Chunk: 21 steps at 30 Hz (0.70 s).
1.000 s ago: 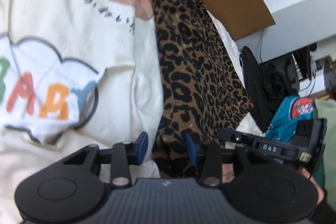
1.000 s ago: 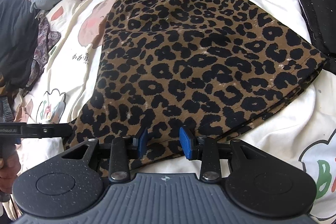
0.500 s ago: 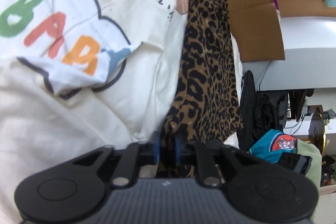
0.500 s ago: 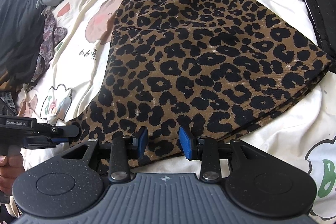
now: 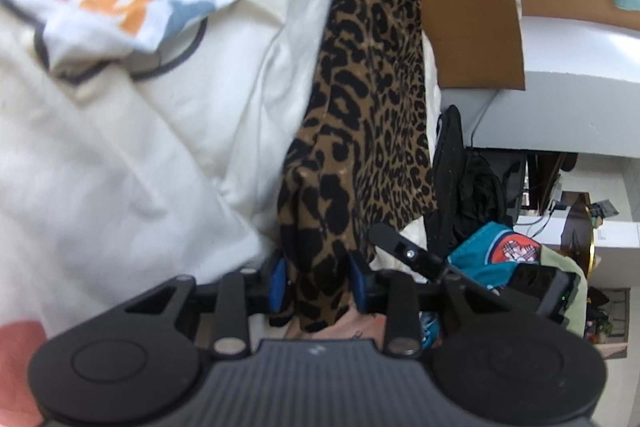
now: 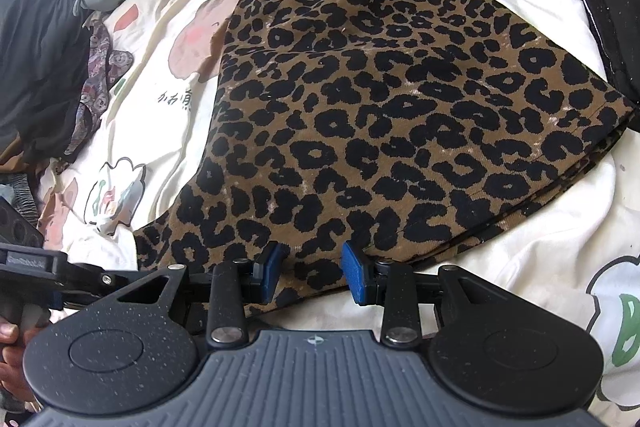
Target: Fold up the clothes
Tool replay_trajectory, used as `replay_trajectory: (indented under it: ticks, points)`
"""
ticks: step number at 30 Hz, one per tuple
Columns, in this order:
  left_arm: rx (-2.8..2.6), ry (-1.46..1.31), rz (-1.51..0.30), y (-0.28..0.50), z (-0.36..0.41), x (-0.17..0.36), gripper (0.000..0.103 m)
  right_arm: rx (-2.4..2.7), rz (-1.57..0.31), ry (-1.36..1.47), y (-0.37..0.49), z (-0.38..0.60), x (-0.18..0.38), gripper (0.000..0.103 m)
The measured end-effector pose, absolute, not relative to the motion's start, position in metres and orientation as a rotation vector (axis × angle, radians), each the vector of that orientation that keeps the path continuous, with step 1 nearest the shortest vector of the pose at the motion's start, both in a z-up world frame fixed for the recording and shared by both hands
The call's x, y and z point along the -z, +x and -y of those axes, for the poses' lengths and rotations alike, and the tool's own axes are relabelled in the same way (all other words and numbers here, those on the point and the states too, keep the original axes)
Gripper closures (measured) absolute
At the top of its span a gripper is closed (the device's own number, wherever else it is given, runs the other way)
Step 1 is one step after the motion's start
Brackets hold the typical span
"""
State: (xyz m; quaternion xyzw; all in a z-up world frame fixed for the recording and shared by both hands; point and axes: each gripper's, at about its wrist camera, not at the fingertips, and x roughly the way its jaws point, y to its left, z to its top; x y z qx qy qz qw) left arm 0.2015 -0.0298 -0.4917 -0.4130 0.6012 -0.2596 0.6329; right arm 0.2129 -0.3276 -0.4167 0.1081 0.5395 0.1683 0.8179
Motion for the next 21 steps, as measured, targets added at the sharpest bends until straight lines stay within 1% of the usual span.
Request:
replay_trajectory:
  ticks: [8, 9, 10, 12, 17, 19, 21]
  points:
    - [0.526, -1.11, -1.355, 0.198, 0.025, 0.505, 0.068, -0.382, -1.157, 0.224, 0.2, 0.325, 0.41, 0.062]
    - [0.529, -1.109, -1.351, 0.197, 0.024, 0.504, 0.071, -0.392, -1.155, 0.216, 0.197, 0.324, 0.409, 0.062]
    - [0.533, -1.106, -1.346, 0.197, 0.024, 0.503, 0.083, -0.404, -1.151, 0.21, 0.194, 0.321, 0.408, 0.062]
    - [0.538, -1.122, -1.336, 0.195, 0.021, 0.502, 0.093, -0.428, -1.143, 0.209, 0.189, 0.316, 0.407, 0.062]
    - [0.539, -1.151, -1.322, 0.19, 0.011, 0.501, 0.093, -0.493, -1.121, 0.221, 0.181, 0.303, 0.404, 0.062]
    - [0.536, -1.151, -1.334, 0.189, 0.012, 0.505, 0.086, -0.521, -1.115, 0.212, 0.179, 0.297, 0.403, 0.062]
    - [0.528, -1.163, -1.345, 0.188, 0.013, 0.508, 0.071, -0.534, -1.129, 0.209, 0.179, 0.292, 0.406, 0.062]
